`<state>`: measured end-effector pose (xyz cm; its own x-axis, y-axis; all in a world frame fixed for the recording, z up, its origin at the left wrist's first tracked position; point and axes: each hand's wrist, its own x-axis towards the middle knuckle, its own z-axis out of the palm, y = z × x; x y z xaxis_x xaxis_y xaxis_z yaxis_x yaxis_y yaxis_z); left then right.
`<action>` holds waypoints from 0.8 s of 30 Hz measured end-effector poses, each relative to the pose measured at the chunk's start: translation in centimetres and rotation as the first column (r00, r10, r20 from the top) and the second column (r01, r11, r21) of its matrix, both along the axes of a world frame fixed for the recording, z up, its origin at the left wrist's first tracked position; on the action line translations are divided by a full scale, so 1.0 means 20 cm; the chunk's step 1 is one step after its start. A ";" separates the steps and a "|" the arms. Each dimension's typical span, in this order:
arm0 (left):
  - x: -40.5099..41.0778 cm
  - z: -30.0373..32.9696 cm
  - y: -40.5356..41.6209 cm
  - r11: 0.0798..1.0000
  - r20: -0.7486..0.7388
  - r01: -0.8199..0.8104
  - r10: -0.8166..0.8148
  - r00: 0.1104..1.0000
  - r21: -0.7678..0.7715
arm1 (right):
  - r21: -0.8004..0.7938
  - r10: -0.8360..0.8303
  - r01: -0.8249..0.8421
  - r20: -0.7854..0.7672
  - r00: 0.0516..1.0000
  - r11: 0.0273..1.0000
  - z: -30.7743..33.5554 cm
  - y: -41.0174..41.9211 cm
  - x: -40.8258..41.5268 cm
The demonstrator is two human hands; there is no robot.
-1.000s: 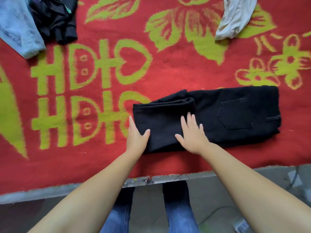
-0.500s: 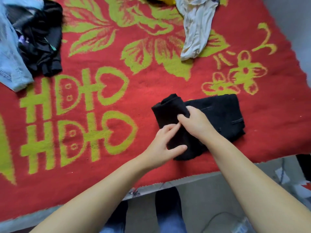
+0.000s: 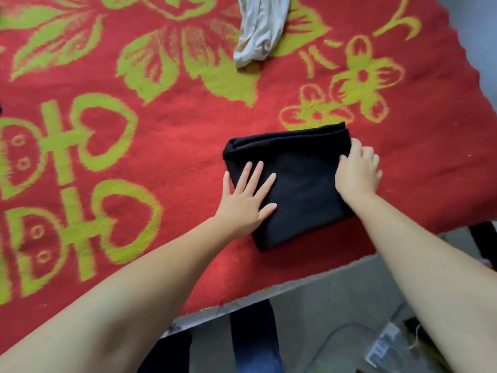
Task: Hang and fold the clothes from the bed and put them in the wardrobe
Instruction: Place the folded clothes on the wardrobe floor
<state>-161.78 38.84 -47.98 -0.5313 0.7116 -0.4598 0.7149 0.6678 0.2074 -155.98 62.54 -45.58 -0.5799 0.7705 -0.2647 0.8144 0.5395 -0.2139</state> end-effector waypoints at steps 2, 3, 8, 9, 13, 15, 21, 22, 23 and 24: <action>-0.01 -0.01 0.00 1.000 0.005 0.021 -0.020 1.000 -0.016 | 0.017 0.027 -0.029 0.107 0.994 0.999 -0.06 -0.03 0.01; -0.02 0.00 0.00 0.999 -0.003 0.047 -0.047 0.999 -0.022 | 0.026 0.044 -0.049 0.176 0.983 0.998 -0.07 -0.03 0.01; -0.20 0.10 -0.10 0.921 -0.176 0.390 -0.388 0.905 -0.027 | 0.116 0.194 -0.226 0.239 0.952 0.967 0.09 -0.23 0.00; -0.25 0.12 -0.12 0.888 -0.230 0.456 -0.456 0.860 -0.057 | 0.068 0.240 -0.257 0.188 0.952 0.964 0.13 -0.35 0.02; -0.40 0.16 -0.12 0.791 -0.410 0.584 -0.600 0.686 -0.180 | -0.141 0.316 -0.300 0.110 0.942 0.944 0.15 -0.86 0.05; -0.44 0.13 -0.08 0.732 -0.419 0.646 -0.667 0.616 -0.216 | -0.171 0.258 -0.228 0.179 0.949 0.958 0.08 -0.99 0.02; -0.55 -0.01 0.06 0.625 -0.441 0.762 -0.740 0.508 -0.170 | -0.115 0.178 -0.154 0.243 0.954 0.981 -0.11 -1.01 -0.03; -0.56 -0.03 0.06 0.608 -0.464 0.777 -0.741 0.484 -0.160 | -0.093 0.167 -0.149 0.231 0.959 0.984 -0.13 -1.01 -0.02; -0.56 -0.04 0.05 0.590 -0.487 0.793 -0.744 0.458 -0.155 | -0.073 0.157 -0.145 0.216 0.964 0.987 -0.14 -1.01 -0.01; -0.56 -0.05 0.05 0.564 -0.495 0.812 -0.754 0.432 -0.150 | -0.063 0.156 -0.147 0.199 0.967 0.987 -0.14 -1.00 0.00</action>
<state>-172.95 39.76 -48.91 0.1675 0.9568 -0.2376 0.9325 -0.2320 -0.2768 -155.94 42.46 -48.43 -0.6194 0.6616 -0.4226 0.7529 0.6531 -0.0810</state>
